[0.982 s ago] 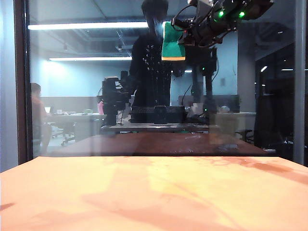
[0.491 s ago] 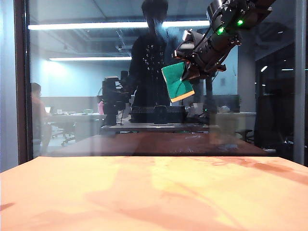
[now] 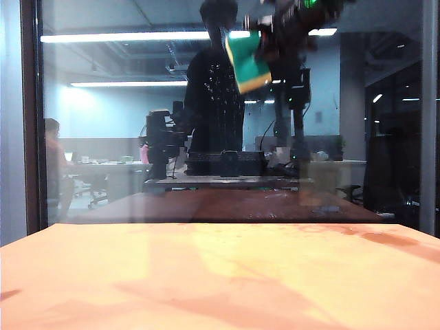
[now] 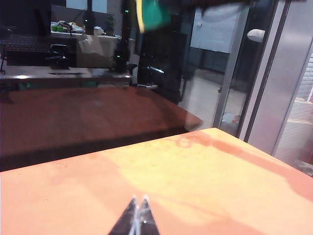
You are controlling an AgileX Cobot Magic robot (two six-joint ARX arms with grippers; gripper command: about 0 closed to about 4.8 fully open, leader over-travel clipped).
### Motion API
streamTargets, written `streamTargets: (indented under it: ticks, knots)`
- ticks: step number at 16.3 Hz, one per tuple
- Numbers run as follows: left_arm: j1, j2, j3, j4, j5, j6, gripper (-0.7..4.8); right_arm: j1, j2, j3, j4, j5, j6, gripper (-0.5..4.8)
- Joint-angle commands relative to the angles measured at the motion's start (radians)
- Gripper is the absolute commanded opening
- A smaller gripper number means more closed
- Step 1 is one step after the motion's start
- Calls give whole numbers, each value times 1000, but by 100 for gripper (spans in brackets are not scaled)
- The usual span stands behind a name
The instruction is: Pick up the sponge from the table, wipe the water off the glass, and finally place the sponge back on the table.
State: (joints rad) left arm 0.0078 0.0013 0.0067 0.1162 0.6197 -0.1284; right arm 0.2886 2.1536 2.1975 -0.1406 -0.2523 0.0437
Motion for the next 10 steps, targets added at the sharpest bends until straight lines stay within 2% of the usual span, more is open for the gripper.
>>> streamTargets:
  ticks: [1, 4, 10]
  knots:
    - [0, 1, 3, 13, 0, 1, -6, 8, -10, 34, 32, 12, 1, -9]
    - [0, 1, 3, 13, 1, 1, -6, 29, 20, 34, -22, 13, 0, -9]
    - [0, 1, 3, 13, 1, 1, -6, 39, 150, 33, -236, 15, 1, -9]
